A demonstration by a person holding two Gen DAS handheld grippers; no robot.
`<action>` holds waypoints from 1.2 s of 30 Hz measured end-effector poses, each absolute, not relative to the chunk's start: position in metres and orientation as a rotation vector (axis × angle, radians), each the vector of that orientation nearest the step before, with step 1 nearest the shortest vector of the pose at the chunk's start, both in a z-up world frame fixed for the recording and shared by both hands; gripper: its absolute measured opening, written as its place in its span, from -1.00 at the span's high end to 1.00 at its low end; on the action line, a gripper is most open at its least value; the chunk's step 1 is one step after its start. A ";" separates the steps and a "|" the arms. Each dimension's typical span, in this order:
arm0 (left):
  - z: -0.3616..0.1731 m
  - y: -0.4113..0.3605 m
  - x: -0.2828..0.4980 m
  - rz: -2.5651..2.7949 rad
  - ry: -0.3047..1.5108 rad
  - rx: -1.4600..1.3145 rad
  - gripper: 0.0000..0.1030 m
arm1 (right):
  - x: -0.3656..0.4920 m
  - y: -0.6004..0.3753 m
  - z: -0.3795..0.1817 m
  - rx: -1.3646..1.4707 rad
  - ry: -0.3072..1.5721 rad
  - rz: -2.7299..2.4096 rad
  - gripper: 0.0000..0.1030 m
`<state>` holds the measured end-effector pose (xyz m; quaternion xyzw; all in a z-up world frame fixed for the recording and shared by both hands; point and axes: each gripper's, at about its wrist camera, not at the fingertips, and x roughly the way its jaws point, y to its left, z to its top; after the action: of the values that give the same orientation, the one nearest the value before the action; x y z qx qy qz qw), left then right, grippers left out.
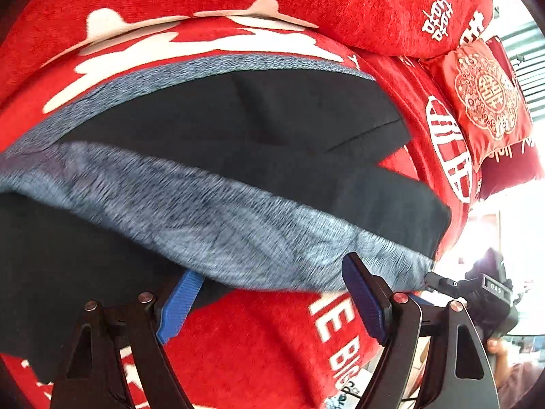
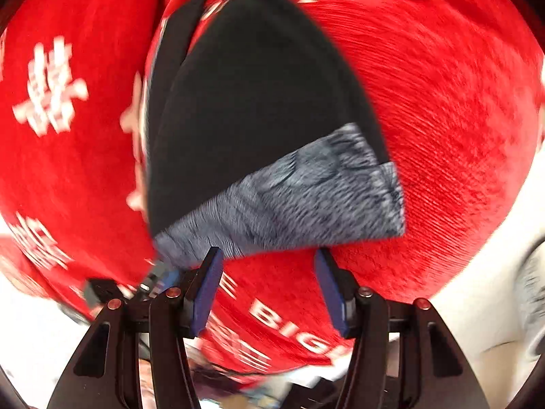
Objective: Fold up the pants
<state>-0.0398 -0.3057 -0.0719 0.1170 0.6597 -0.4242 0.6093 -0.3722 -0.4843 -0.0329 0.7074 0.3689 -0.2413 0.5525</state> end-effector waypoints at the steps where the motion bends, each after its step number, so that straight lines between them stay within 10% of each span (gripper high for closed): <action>1: -0.072 -0.310 -0.037 -0.974 1.536 0.257 -0.59 | -0.375 -0.482 -0.036 1.710 0.802 -0.566 -0.12; 2: -0.072 -0.314 -0.035 -0.971 1.542 0.247 -0.60 | -0.379 -0.483 -0.036 1.744 0.695 -0.577 0.00; 4: -0.072 -0.320 -0.030 -0.959 1.552 0.229 -0.59 | -0.380 -0.489 -0.031 1.748 0.619 -0.597 0.92; 14: -0.039 -0.380 0.036 -0.901 1.400 0.126 -0.60 | -0.262 -0.608 0.054 1.327 0.713 -0.446 0.92; 22: -0.016 -0.392 0.078 -0.845 1.278 0.162 -0.60 | -0.186 -0.666 0.065 1.135 0.855 -0.478 -0.09; 30: -0.068 -0.340 0.043 -0.724 1.390 0.332 -0.59 | -0.278 -0.634 -0.001 1.311 0.918 -0.752 -0.08; 33: -0.086 -0.333 0.036 -0.663 1.440 0.340 -0.59 | -0.281 -0.642 -0.025 1.396 0.894 -0.730 0.88; 36: -0.085 -0.335 0.031 -0.652 1.424 0.329 -0.60 | -0.255 -0.644 0.007 1.228 0.868 -0.644 0.88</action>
<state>0.0307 -0.3348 -0.0852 0.1477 0.6382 -0.2925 0.6966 -0.2553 -0.6445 0.0069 0.5479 0.3871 -0.2875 0.6836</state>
